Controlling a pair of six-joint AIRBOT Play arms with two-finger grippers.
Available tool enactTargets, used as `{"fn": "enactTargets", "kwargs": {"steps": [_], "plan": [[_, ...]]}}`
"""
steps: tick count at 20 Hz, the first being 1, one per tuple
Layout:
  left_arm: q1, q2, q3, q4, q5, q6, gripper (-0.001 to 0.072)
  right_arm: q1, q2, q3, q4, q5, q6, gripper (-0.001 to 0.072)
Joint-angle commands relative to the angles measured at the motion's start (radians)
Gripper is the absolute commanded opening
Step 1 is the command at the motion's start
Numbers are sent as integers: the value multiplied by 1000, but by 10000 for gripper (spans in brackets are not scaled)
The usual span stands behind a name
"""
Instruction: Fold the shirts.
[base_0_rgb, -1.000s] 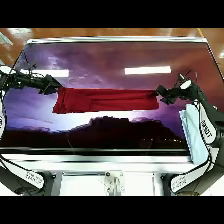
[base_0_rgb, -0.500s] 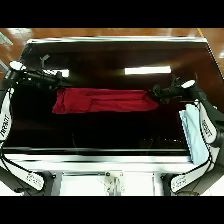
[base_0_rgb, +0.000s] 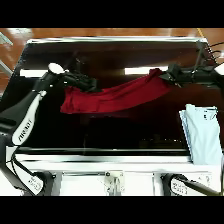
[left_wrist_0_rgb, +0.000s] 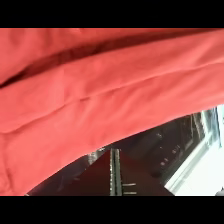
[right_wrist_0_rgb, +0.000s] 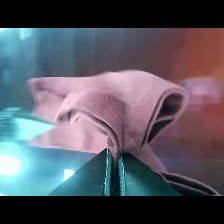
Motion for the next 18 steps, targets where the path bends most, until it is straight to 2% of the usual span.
{"fn": "enactTargets", "kwargs": {"steps": [1, 4, 8, 11, 14, 18], "plan": [[-154, -36, -1, -8, 124, -36, 40, 0, 153, 1, -11, 52, 95, 67], [-270, -63, 0, -82, 236, -36, 41, 0, 233, 1, -10, 73, 164, 67], [-421, -116, 0, -205, 453, -36, 40, 0, 282, 1, -10, 84, 233, 67], [-459, -172, 3, -319, 493, -35, 40, 1, 282, 1, -4, 82, 240, 67], [-338, -153, 3, -265, 393, -20, 37, 3, 276, 1, -9, 34, 240, 67], [-46, 13, 3, -114, 241, -20, 36, 123, 188, 1, -48, -111, 226, 67]]}}
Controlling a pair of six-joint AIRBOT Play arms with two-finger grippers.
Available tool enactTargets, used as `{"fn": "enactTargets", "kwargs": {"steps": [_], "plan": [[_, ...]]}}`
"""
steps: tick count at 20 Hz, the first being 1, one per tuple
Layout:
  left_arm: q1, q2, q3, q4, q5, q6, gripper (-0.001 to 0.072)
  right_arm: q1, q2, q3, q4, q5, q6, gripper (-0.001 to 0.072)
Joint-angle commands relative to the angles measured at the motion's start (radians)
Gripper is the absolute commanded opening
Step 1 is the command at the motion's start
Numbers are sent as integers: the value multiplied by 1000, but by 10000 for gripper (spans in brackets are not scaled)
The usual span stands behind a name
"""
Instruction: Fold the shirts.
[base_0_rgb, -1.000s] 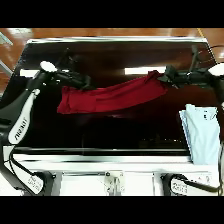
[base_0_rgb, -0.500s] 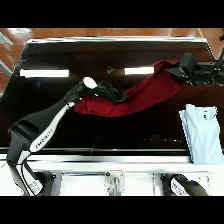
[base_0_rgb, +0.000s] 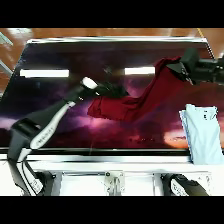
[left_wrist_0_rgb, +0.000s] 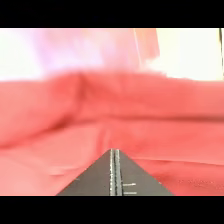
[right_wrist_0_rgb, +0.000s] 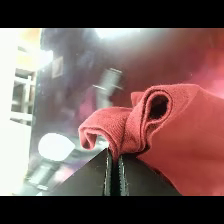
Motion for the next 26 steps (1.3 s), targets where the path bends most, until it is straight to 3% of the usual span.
{"fn": "enactTargets", "kwargs": {"steps": [1, 5, 9, 10, 11, 12, 14, 18, 20, 23, 24, 26], "plan": [[239, 142, 1, 103, -131, 4, 37, 123, -92, 0, -37, -142, -9, 67], [526, 378, 2, 105, -237, 5, 38, 374, -329, 0, -40, -333, -8, 67], [695, 531, 2, 104, -396, 35, 39, 579, -575, 1, 56, -562, -7, 68], [715, 549, 2, 104, -461, 35, 39, 613, -634, 1, 123, -616, -8, 156], [726, 559, 2, 104, -525, 42, 39, 633, -677, 1, 190, -648, -9, 422], [727, 561, 2, 104, -577, 55, 40, 640, -703, 1, 241, -645, -34, 595], [717, 561, -4, 104, -624, 61, 39, 618, -699, 1, 225, -540, -90, 596], [683, 560, -3, 92, -602, 95, 39, 463, -600, 1, 16, -156, -98, 596], [677, 561, -3, 92, -595, 95, 39, 362, -523, 0, -191, -3, -83, 597], [676, 561, -3, 93, -595, 94, 39, 190, -460, 0, -539, 153, 30, 600], [675, 561, -3, 93, -595, 94, 39, 133, -464, -9, -555, 166, 76, 664], [674, 561, -3, 93, -595, 94, 39, 42, -487, -64, -403, 118, 45, 684]]}}
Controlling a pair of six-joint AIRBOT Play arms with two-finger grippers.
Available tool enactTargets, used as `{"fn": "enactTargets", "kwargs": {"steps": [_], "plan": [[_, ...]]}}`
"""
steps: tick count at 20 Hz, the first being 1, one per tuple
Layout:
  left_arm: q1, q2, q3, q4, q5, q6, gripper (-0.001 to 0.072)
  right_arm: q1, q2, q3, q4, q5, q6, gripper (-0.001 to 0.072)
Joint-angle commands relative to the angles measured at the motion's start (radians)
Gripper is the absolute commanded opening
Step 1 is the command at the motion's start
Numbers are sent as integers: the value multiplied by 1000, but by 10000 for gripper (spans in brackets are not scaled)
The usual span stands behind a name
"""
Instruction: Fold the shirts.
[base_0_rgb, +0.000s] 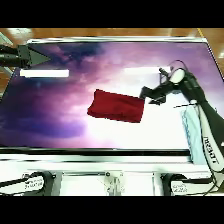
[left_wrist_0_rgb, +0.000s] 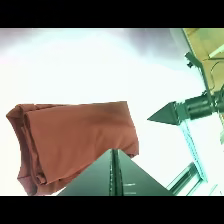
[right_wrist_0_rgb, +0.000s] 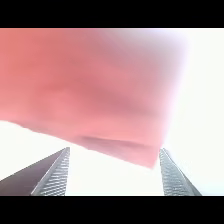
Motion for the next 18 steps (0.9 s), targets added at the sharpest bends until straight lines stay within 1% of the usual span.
{"fn": "enactTargets", "kwargs": {"steps": [1, 3, 7, 11, 12, 13, 14, 15, 17, 18], "plan": [[-2, 1, 0, 0, -1, 6, 39, -151, -16, -71, 39, 35, -13, 684], [-11, 1, 0, 0, -9, 54, 39, -153, -66, -114, 109, -17, -43, 684], [-47, 1, 0, 0, -9, 55, 39, -111, -186, -126, 242, -75, -124, 684], [-66, 1, 0, 0, -9, 51, 39, -79, -243, -126, 303, -151, -128, 677], [-67, 1, 0, 0, -9, 51, 39, -71, -248, -126, 338, -174, -138, 591], [-67, 1, 0, 0, -9, 51, 39, -64, -250, -126, 377, -198, -164, 443], [-66, 1, 0, 0, -8, 44, 39, -64, -249, -124, 432, -217, -217, 262], [-66, 1, 0, 0, -8, 44, 39, -63, -248, -113, 495, -212, -294, 77], [-66, 1, 0, 0, -8, 44, 39, -85, -229, -55, 555, -151, -371, 68], [-66, 1, 0, 0, -8, 44, 39, -103, -206, -20, 556, -120, -384, 67]]}}
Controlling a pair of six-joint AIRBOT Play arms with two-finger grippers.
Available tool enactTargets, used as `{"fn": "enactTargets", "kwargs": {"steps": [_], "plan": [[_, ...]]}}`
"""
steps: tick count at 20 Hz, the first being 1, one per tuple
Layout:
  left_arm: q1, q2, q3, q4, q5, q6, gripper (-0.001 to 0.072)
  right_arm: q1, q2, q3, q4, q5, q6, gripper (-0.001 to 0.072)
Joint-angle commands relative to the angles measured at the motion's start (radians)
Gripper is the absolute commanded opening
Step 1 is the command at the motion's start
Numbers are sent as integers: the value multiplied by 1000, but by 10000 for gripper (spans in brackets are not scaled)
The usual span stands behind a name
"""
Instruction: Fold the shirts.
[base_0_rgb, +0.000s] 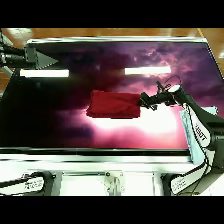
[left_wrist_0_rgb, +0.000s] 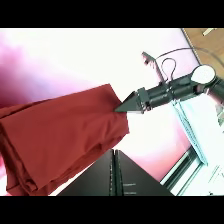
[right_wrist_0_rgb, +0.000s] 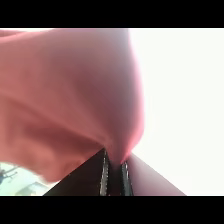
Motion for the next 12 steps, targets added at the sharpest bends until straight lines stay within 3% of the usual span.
{"fn": "enactTargets", "kwargs": {"steps": [1, 3, 8, 12], "plan": [[-2, 1, 0, 1, 0, -4, 39, -48, 57, 99, 89, 77, -106, 67], [-2, 0, 0, 1, 0, -4, 39, -132, 141, 172, 76, 129, -75, 67], [-2, 0, 0, 1, 0, -1, 39, -433, 357, 230, -45, 193, 149, 67], [-3, 0, 0, 1, -24, -1, 39, -669, 466, 230, -121, 249, 187, 67]]}}
